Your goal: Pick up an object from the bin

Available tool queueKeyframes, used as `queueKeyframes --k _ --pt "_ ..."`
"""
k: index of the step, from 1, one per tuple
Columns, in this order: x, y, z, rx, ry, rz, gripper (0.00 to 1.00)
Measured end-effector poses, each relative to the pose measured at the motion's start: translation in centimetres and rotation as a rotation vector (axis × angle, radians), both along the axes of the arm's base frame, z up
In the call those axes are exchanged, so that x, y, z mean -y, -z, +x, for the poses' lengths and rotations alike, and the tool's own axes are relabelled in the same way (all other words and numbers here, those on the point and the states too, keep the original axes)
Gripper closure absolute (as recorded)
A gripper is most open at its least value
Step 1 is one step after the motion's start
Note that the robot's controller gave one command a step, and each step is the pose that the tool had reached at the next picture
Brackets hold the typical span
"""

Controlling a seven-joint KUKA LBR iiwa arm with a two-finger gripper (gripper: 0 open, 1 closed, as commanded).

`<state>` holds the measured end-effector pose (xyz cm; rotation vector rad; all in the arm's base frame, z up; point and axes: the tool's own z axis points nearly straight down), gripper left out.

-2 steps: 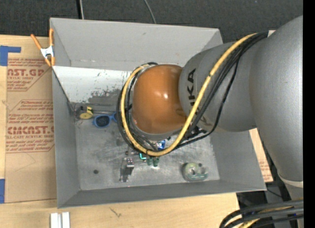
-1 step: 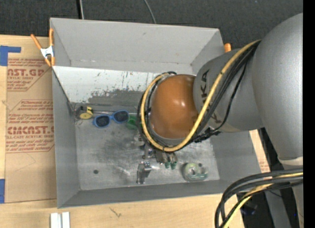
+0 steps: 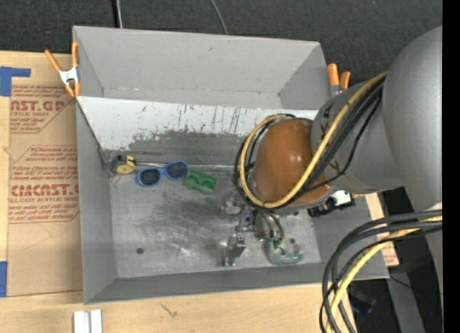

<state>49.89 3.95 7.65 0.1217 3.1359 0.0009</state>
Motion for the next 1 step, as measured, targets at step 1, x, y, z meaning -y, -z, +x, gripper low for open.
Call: queueKeyframes --k 1 --pt "5.8 0.43 -0.4 0.005 0.117 0.002 0.0"
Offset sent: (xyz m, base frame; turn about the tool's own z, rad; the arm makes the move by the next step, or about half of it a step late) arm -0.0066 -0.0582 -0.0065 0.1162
